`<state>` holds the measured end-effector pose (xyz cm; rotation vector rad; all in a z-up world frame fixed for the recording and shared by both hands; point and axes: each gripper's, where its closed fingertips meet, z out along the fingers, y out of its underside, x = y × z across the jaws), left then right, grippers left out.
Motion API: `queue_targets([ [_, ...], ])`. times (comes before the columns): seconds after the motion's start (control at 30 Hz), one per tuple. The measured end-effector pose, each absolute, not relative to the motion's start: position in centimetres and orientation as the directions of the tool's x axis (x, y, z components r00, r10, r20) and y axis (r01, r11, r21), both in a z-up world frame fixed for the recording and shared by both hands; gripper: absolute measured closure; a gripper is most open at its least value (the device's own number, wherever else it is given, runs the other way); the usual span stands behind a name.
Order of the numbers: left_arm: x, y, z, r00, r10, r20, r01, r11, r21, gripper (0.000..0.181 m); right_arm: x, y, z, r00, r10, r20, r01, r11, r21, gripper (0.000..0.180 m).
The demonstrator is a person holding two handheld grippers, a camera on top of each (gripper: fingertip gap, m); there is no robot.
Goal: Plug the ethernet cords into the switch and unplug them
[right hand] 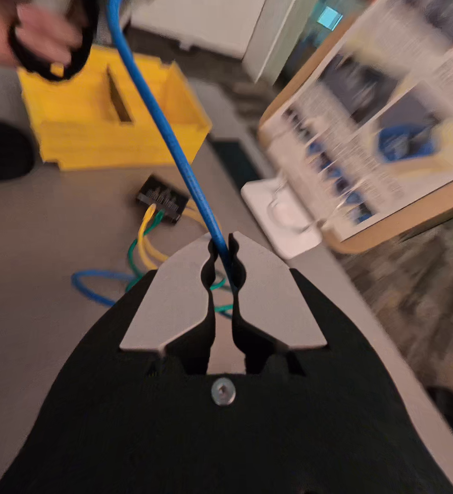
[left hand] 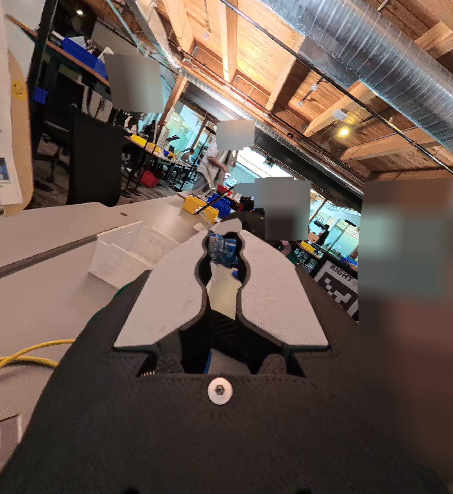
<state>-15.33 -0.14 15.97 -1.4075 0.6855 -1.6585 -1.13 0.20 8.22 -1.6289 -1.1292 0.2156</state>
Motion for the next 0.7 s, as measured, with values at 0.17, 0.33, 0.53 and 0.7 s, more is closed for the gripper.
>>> queue_targets([
  [0.17,-14.8,-3.9,17.9,-0.122,-0.889,0.442,0.204,-0.458,-0.865,0.166,-0.4,-1.3,15.9,0.674,0.410,0.614,0.487,0.379,-0.787,0.171],
  [0.33,-14.5,-4.6,18.1,-0.161,-0.881,0.446,0.195,-0.471,-0.860,0.166,-1.5,-0.4,13.3,0.641,0.590,0.490,0.423,0.261,-0.868,0.175],
  [0.53,-14.2,-1.3,15.9,-0.012,-0.871,0.492,0.211,-0.483,-0.850,0.166,-1.0,3.5,7.0,0.628,0.696,0.348,0.481,0.004,-0.877,0.150],
  [0.7,-14.2,2.1,13.7,0.152,-0.829,0.537,0.247,-0.494,-0.833,0.166,-2.0,2.0,10.5,0.652,0.665,0.364,0.376,0.133,-0.917,0.145],
])
